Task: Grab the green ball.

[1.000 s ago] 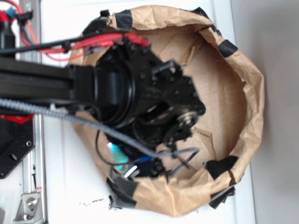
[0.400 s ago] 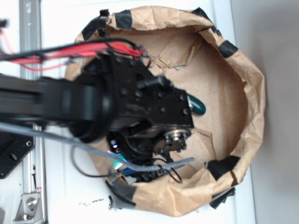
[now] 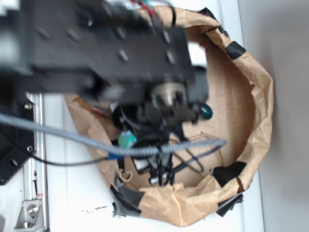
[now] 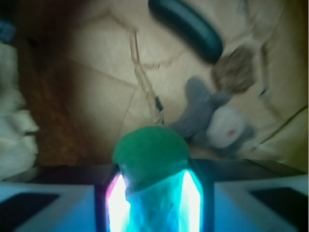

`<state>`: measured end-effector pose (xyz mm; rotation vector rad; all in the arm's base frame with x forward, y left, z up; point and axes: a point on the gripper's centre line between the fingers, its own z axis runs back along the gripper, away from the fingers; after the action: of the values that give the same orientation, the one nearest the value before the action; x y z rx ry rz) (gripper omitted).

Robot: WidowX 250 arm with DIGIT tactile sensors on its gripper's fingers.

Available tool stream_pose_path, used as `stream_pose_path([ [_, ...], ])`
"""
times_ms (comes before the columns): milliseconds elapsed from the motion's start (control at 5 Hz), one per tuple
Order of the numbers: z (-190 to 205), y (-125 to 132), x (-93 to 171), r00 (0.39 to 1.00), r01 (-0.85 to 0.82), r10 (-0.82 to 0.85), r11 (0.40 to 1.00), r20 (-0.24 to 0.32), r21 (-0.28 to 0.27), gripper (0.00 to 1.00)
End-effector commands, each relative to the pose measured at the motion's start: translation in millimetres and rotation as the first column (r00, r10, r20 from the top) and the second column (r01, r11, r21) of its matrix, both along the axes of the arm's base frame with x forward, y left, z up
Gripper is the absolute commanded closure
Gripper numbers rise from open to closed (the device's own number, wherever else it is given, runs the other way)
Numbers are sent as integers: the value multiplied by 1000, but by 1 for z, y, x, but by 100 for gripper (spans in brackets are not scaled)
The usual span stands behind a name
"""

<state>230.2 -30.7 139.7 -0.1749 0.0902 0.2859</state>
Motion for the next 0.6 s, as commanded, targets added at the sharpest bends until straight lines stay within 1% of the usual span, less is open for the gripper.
stream_pose_path([
  [0,38,39,27,962,130,-159,981,223,141,100],
  [200,22,33,38,946,172,-212,969,245,175,100],
  [400,17,34,46,937,183,-235,961,259,209,100],
])
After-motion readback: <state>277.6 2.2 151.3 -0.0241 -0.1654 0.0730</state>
